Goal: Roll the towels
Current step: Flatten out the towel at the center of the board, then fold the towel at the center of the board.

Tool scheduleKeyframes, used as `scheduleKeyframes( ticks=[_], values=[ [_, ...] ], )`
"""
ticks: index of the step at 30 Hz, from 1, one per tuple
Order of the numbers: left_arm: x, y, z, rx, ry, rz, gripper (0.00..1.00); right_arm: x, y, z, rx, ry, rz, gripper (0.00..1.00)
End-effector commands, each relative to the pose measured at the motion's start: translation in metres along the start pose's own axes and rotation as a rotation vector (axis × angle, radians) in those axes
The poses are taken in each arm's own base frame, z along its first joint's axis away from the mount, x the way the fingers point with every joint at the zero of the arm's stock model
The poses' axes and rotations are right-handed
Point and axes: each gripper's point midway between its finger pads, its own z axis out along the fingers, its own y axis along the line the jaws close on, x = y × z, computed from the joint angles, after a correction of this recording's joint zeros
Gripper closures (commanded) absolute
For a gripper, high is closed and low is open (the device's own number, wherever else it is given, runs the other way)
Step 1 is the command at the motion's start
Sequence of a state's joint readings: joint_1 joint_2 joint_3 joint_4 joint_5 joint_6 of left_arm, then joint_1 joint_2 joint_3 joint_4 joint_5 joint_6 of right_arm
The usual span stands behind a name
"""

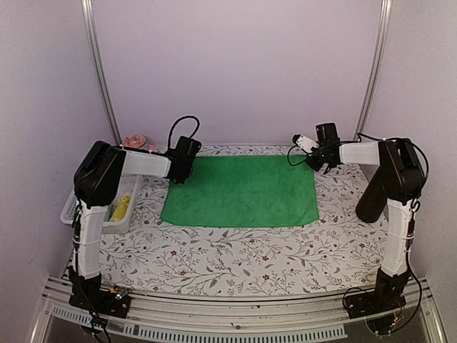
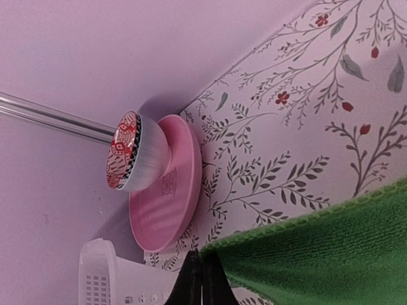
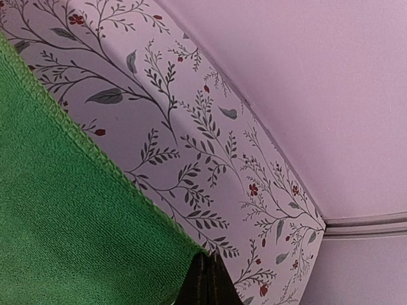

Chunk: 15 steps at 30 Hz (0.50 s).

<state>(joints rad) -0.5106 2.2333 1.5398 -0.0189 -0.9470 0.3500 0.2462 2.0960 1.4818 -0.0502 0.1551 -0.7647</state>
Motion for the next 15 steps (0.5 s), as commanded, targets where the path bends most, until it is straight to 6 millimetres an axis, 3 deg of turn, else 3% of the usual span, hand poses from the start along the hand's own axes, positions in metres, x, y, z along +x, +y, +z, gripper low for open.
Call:
scheduleKeyframes(
  ticks=[1,6,10,15],
  values=[
    [-0.027,0.033,0.015,-0.047,-0.048,-0.019,1.0,-0.015,-0.019,0.016,0.048,-0.02,-0.015,0.98],
    [-0.029,0.028,0.013,-0.013,-0.098,0.038,1.0,-0.026,-0.021,0.013,0.027,-0.055,-0.03,0.98],
    [-0.02,0.021,0.01,0.018,-0.106,0.084,1.0,-0.032,-0.013,-0.01,-0.031,-0.106,-0.047,0.98],
    [-0.005,0.013,0.0,0.053,-0.104,0.144,1.0,-0.023,0.002,-0.041,-0.09,-0.13,-0.079,0.98]
  ],
)
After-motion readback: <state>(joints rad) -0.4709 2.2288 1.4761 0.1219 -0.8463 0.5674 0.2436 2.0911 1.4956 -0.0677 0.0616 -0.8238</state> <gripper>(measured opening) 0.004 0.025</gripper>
